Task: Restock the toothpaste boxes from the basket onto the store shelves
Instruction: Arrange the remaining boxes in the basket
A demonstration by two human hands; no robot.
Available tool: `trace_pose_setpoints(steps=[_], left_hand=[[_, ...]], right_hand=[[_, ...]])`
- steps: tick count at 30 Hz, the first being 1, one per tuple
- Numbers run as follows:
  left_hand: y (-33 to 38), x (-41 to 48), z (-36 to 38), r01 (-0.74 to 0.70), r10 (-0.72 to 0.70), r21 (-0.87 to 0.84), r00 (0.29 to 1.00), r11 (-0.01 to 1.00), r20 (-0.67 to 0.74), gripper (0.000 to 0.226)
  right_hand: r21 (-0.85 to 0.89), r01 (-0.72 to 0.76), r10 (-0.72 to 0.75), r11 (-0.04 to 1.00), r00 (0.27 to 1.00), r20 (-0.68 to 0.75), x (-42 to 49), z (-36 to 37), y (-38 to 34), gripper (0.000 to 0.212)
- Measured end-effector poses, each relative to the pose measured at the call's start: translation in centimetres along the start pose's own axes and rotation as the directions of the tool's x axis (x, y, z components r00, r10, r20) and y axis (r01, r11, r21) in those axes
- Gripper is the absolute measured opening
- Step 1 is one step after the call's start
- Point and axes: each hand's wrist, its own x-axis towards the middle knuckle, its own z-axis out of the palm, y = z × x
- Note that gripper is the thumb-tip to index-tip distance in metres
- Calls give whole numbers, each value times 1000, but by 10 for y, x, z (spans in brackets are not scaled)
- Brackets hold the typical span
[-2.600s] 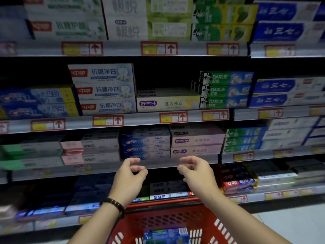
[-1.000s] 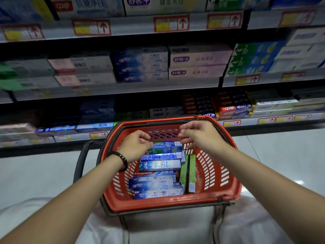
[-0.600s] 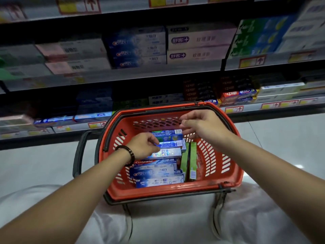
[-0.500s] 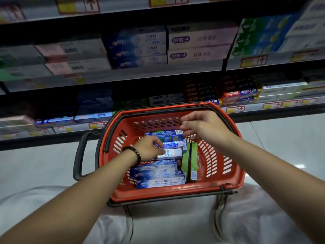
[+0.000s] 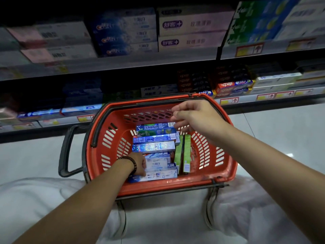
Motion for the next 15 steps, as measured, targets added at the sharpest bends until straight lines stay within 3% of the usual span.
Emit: trace_pose_setpoints(steps=[10,15], left_hand=[[-6,5,9,-10,11,32,1000,999,-23,35],[-9,6,11,-6,7,61,1000,998,-9,47]], right_hand=[[-19,-8,8,1000,1000,-6,-2,-1,-2,14],[-18,-17,16,1000,1000,-9,-2,-2,-3,14]])
